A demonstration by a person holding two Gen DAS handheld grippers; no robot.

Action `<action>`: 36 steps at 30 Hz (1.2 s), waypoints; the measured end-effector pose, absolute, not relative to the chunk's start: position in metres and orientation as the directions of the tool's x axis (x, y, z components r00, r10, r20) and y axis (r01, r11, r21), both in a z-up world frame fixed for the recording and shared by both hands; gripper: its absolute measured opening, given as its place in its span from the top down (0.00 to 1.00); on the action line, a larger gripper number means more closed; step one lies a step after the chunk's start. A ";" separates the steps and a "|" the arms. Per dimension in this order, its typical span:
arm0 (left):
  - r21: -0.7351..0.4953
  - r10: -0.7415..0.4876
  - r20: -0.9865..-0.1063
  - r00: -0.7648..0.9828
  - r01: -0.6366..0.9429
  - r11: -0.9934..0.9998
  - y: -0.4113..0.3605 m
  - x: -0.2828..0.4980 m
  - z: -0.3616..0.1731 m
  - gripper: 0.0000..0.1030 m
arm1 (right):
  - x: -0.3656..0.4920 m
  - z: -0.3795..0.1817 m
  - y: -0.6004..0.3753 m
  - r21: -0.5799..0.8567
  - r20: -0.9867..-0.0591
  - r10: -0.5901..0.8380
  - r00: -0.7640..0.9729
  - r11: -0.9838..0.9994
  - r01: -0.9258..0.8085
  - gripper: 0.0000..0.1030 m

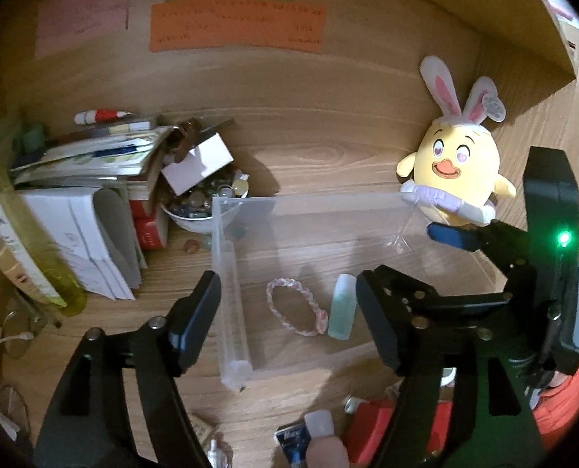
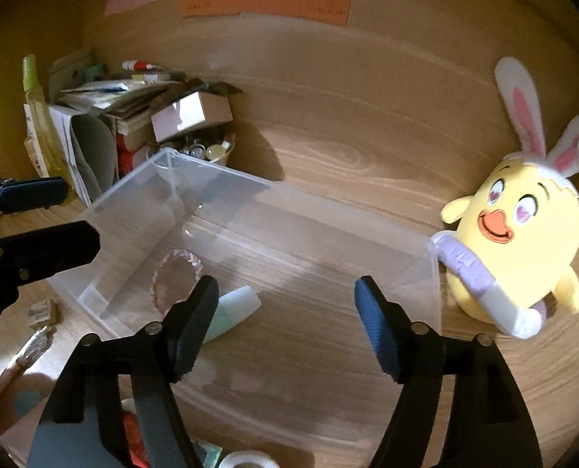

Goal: Organize objects
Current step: 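Open the right gripper to drop the bottle while the left gripper releases the pen into the box, then grasp the white tape roll with the right gripper while the left gripper grasps a white pen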

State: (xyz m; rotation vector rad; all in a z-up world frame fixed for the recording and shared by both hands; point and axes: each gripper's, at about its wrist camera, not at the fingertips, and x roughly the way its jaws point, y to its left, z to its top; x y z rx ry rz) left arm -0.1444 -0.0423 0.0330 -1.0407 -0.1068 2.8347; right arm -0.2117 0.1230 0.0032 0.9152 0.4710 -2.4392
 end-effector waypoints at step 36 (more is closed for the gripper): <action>-0.080 0.033 -0.745 -0.666 0.040 -0.996 -0.100 -0.038 -0.031 0.12 | -0.137 -0.019 0.190 -0.011 -0.716 -0.343 -0.608 -0.866 0.501 0.21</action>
